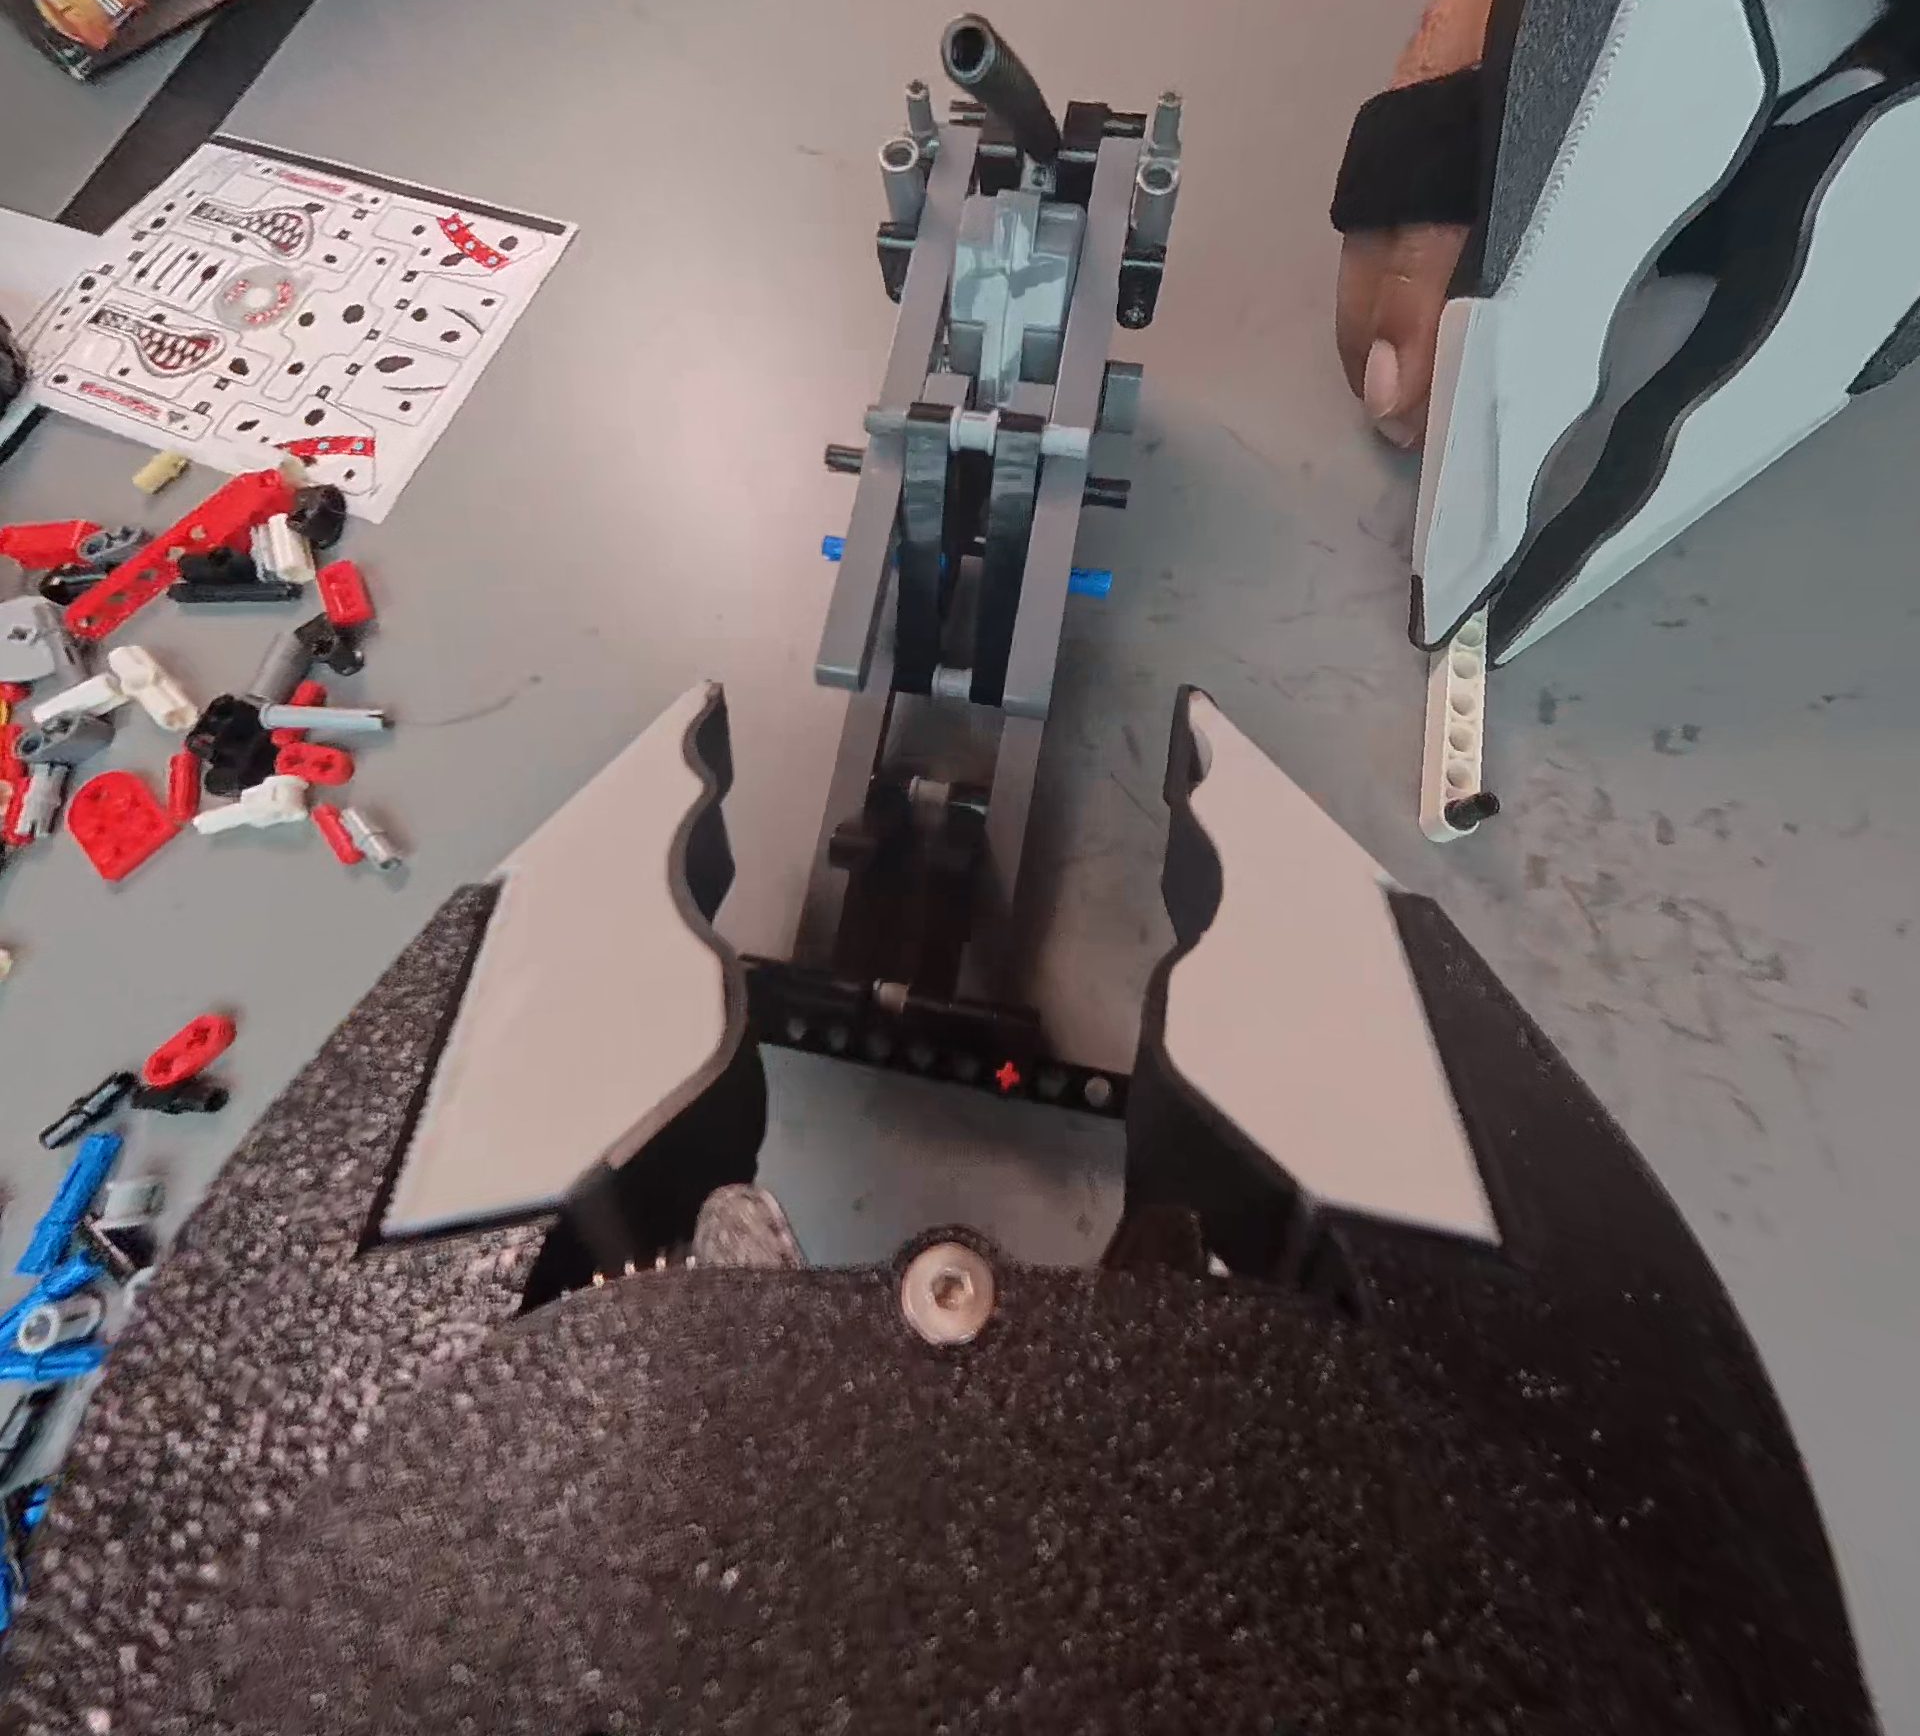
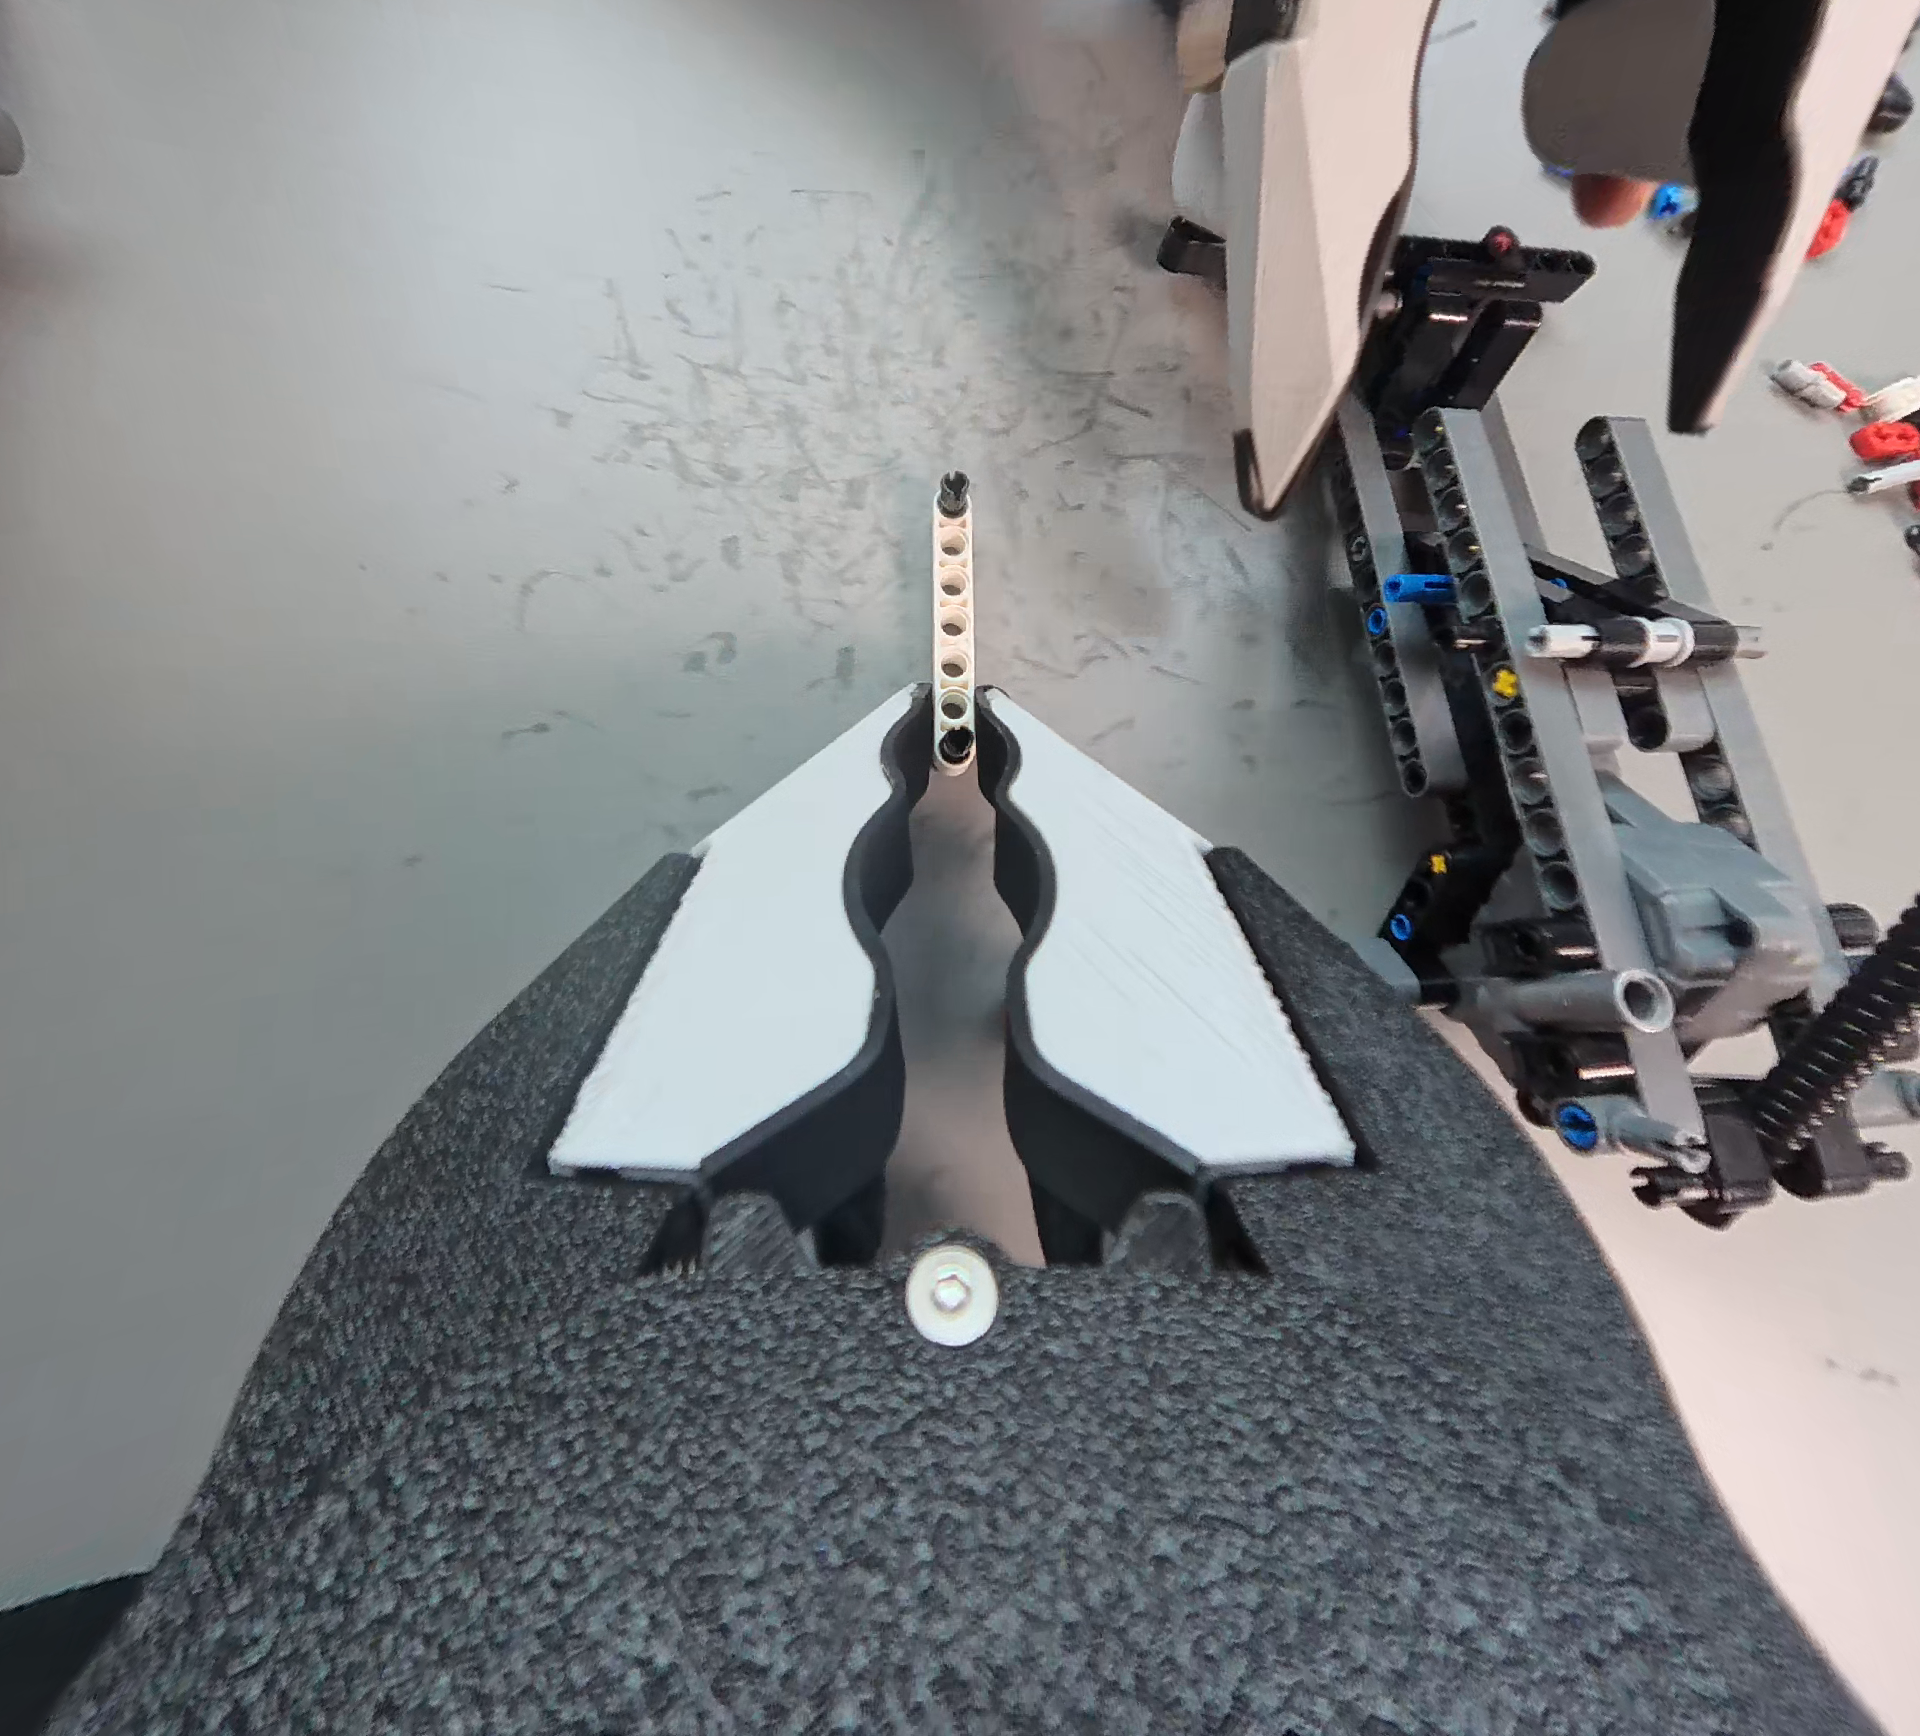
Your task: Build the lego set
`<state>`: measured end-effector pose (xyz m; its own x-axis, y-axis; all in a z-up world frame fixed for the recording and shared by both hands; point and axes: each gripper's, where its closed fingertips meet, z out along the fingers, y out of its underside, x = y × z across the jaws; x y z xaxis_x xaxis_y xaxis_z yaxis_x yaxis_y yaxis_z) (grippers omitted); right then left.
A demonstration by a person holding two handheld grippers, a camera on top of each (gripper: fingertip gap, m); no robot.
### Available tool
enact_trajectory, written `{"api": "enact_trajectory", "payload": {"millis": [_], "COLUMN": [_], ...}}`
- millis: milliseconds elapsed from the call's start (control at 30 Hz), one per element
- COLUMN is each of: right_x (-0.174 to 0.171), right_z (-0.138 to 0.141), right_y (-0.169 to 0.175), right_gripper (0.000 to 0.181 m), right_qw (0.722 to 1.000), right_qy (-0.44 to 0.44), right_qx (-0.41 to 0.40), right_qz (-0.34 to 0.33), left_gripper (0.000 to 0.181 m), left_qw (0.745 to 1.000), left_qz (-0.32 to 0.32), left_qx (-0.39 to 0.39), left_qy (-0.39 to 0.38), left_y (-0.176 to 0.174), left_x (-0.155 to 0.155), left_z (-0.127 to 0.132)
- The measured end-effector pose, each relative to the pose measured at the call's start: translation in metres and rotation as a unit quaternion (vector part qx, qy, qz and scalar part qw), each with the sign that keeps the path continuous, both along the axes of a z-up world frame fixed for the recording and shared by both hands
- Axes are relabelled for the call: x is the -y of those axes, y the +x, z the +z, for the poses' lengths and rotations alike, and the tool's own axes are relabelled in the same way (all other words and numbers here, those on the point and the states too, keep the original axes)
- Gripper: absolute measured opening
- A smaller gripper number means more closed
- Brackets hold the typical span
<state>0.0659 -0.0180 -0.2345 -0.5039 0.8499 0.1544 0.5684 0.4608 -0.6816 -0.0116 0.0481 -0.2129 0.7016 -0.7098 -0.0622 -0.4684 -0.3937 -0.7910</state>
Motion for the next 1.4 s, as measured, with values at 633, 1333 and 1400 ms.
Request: {"api": "enact_trajectory", "payload": {"millis": [633,1333,1400], "right_x": [0.001,0.004,0.01], "right_z": [0.0,0.004,0.01], "right_y": [0.002,0.004,0.007], "right_gripper": [0.008,0.007,0.007], "right_qw": [1.0,1.0,0.998], "right_qy": [0.011,-0.023,-0.049], "right_qx": [-0.002,-0.007,-0.01], "right_qz": [0.009,0.016,0.027], "left_gripper": [0.059,0.064,0.074], "left_qw": [0.995,0.989,0.986], "left_qz": [-0.023,-0.013,-0.025], "left_qx": [0.029,-0.062,-0.054], "left_qy": [-0.089,-0.136,-0.155], "left_y": [0.027,-0.004,0.002], "left_x": [0.077,0.089,0.099], "left_z": [0.01,-0.025,-0.023]}}
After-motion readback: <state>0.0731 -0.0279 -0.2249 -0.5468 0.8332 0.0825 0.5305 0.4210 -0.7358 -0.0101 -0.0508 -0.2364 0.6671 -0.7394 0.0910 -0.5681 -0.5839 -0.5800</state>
